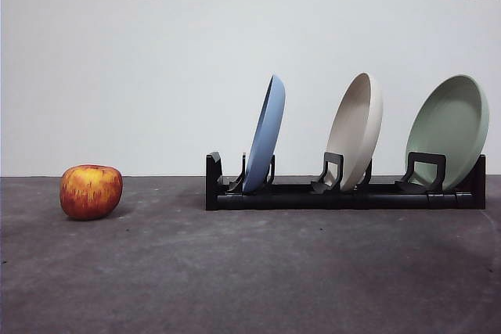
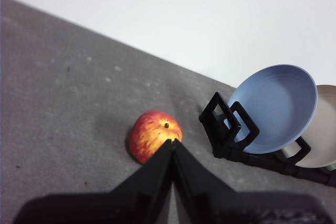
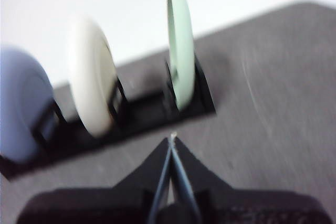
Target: Take the blue plate from the plate rack,put the plate on the table,take the apple from the table,put the apple in the plate
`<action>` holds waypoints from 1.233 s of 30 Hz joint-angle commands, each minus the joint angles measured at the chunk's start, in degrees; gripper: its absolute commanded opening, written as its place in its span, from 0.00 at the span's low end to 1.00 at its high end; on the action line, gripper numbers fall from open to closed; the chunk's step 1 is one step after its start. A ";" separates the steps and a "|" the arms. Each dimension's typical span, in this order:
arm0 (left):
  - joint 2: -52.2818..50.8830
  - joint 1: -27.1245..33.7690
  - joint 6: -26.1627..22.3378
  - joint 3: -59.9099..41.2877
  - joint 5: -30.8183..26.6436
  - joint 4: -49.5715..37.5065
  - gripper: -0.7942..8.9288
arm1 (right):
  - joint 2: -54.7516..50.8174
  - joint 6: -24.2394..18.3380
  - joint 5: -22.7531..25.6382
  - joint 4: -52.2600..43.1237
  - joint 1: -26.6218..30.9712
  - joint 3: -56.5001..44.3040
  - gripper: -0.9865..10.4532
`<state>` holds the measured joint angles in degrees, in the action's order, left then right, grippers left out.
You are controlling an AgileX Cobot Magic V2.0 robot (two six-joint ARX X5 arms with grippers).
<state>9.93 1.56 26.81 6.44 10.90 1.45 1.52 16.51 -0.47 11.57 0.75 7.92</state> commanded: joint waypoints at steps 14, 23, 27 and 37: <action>32.63 -0.44 7.80 23.74 16.50 -0.94 0.08 | 16.48 1.49 -0.39 25.44 0.02 27.12 0.09; 58.36 -4.90 2.56 47.52 22.97 8.74 0.08 | 26.14 1.33 -9.79 29.05 0.02 32.41 0.08; 72.02 -8.72 -3.08 64.72 24.26 20.79 0.08 | 31.91 1.31 -13.60 29.03 0.02 33.22 0.08; 109.04 -18.16 -6.84 118.71 24.04 45.18 0.08 | 40.02 -0.42 -16.11 27.85 0.00 35.65 0.08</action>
<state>117.78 -16.40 20.14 123.92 34.76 46.41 41.65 16.71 -16.49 40.14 0.75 43.20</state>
